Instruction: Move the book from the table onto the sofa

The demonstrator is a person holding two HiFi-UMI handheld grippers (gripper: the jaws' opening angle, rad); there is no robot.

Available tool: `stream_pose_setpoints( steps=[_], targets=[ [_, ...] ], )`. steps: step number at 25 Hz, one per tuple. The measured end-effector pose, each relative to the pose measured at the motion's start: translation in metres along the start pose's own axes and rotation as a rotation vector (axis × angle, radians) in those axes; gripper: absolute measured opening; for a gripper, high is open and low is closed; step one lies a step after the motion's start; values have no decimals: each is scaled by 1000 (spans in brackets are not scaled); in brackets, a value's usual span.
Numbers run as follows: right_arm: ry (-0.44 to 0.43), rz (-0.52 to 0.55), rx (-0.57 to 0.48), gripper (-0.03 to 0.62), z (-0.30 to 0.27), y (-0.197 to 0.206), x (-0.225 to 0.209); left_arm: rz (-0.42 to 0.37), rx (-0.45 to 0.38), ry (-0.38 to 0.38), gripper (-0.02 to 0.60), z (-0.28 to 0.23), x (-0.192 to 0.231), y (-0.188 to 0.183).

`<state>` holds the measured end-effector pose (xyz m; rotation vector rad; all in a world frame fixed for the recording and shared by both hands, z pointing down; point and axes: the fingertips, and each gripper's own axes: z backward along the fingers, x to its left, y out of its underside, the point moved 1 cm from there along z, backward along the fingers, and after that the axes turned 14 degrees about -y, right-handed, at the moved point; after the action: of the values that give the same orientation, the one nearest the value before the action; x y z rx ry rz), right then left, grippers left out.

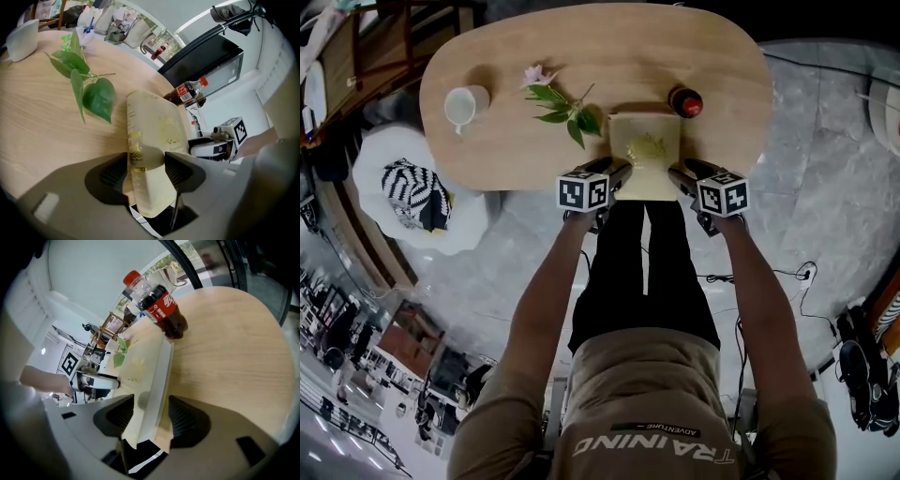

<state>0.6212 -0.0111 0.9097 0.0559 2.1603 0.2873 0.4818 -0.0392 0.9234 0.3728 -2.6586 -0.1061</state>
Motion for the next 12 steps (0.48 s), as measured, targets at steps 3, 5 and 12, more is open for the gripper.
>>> stream_pose_setpoints(
  steps=[3, 5, 12],
  targets=[
    [-40, -27, 8, 202, -11, 2, 0, 30, 24, 37, 241, -2, 2, 1],
    [-59, -35, 12, 202, -17, 2, 0, 31, 38, 64, 250, -4, 3, 2],
    [-112, -106, -16, 210, -30, -2, 2, 71, 82, 171, 250, -7, 3, 0]
  ],
)
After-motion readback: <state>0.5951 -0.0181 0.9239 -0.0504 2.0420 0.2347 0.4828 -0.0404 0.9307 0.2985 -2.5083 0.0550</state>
